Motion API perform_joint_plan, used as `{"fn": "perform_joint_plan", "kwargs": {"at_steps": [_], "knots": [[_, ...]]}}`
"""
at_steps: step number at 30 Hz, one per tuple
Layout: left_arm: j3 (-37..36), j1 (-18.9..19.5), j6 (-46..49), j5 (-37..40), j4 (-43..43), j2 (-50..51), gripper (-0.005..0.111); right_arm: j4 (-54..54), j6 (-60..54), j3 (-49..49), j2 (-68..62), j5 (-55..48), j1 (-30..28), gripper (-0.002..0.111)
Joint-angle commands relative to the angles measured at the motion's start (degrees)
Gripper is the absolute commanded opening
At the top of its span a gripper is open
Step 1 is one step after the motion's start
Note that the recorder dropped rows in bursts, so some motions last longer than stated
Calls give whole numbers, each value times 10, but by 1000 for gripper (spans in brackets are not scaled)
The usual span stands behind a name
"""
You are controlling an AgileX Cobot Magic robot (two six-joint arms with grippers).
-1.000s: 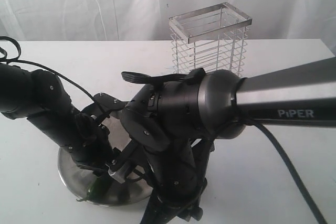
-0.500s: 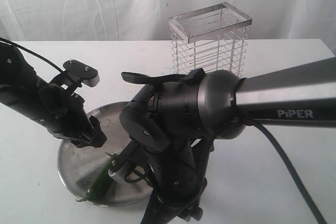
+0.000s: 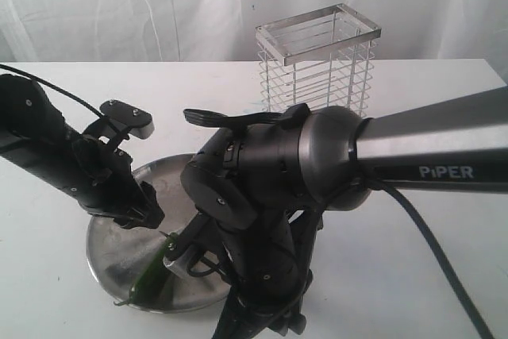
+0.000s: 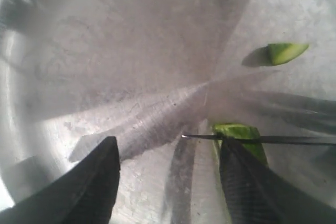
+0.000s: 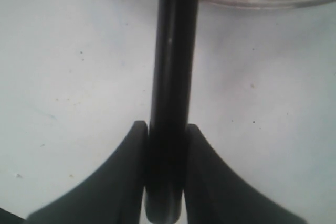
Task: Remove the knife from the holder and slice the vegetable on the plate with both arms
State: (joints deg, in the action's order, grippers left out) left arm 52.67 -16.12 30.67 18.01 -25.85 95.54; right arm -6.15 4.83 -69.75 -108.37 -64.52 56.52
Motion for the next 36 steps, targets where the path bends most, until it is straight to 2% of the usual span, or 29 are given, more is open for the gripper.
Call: {"fn": "perform_joint_plan", "kwargs": {"at_steps": [1, 16, 26, 36], "knots": [[1, 0, -4, -9, -7, 22, 60, 1, -16, -4, -2, 3, 1, 0], [1, 0, -4, -30, -24, 30, 60, 0, -19, -4, -2, 5, 1, 0], [1, -28, 15, -45, -14, 87, 60, 0, -19, -4, -2, 4, 1, 0], [1, -28, 9, -45, 5, 27, 60, 0, -19, -4, -2, -4, 1, 0]]}}
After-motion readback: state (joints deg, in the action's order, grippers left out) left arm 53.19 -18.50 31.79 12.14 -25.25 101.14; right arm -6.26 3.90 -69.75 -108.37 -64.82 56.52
